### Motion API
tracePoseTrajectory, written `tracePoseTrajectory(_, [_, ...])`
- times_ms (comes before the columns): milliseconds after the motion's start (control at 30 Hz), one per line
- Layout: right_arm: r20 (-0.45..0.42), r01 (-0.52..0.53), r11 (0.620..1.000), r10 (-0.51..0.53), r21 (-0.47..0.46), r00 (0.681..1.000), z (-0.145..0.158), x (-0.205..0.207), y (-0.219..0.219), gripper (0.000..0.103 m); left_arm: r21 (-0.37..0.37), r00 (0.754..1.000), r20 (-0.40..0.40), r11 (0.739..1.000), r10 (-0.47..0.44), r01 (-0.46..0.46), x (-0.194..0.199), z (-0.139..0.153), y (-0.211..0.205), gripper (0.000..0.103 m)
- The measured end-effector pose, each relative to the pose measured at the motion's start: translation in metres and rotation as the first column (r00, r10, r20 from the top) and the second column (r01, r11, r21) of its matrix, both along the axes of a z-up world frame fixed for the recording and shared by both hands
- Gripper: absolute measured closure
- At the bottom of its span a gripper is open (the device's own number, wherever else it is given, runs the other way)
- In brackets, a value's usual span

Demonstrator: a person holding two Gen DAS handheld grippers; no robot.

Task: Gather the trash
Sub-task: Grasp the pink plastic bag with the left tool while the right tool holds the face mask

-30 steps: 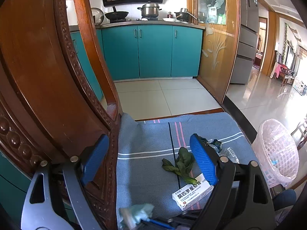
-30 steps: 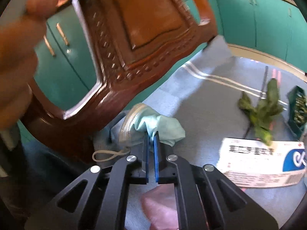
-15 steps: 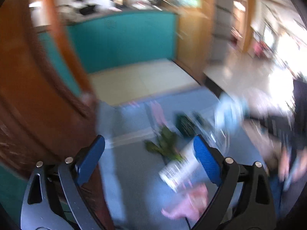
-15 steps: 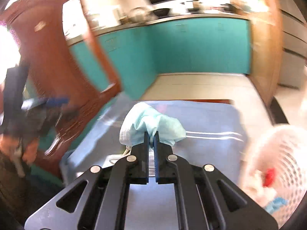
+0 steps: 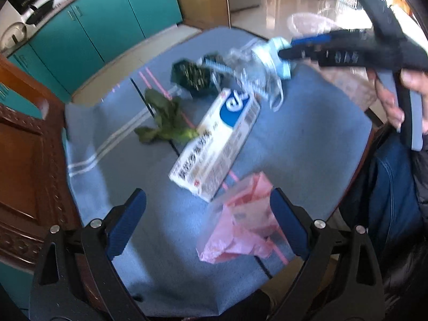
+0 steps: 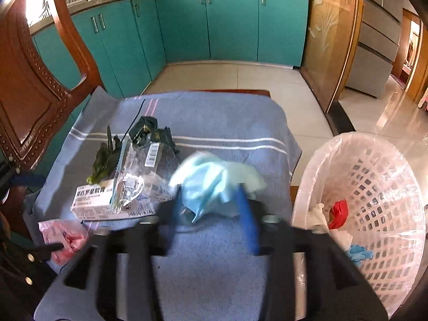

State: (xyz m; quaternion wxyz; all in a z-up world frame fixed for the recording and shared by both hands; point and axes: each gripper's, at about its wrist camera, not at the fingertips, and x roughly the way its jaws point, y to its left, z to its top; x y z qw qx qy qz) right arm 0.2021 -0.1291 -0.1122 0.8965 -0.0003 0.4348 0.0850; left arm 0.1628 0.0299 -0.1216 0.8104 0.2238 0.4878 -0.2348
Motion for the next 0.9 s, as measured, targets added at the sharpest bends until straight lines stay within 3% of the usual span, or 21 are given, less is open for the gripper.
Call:
tracePoseTrajectory(67, [0.018, 0.021, 1.000, -0.022, 0.013, 1.000, 0.004, 0.000, -0.004, 0.039, -0.004, 1.000, -0.015, 1.000, -0.017, 0.017, -0.004, -0.005, -0.001, 0.008])
tracePoseTrajectory(300, [0.021, 0.097, 0.992, -0.099, 0.087, 0.995, 0.009, 0.002, -0.020, 0.036, 0.056, 0.997, -0.051, 0.997, -0.053, 0.056, -0.010, -0.027, -0.009, 0.009])
tracePoseTrajectory(367, [0.025, 0.104, 0.990, -0.107, 0.094, 0.994, 0.011, 0.002, -0.023, 0.036, 0.052, 0.997, -0.058, 0.997, -0.052, 0.055, -0.010, -0.029, -0.008, 0.028])
tracePoseTrajectory(433, [0.032, 0.109, 0.989, -0.113, 0.095, 0.993, 0.012, 0.002, -0.024, 0.036, 0.043, 0.998, -0.053, 0.998, -0.042, 0.045, -0.009, -0.027, -0.005, 0.028])
tracePoseTrajectory(533, [0.030, 0.107, 0.990, -0.110, 0.092, 0.993, 0.011, 0.002, -0.024, 0.035, -0.003, 0.999, -0.040, 1.000, -0.024, 0.024, -0.008, -0.017, 0.001, 0.030])
tracePoseTrajectory(900, [0.025, 0.052, 0.997, -0.051, -0.053, 0.998, -0.004, 0.006, 0.006, 0.035, -0.174, 0.984, 0.145, 0.982, 0.104, -0.078, 0.002, 0.039, 0.011, 0.029])
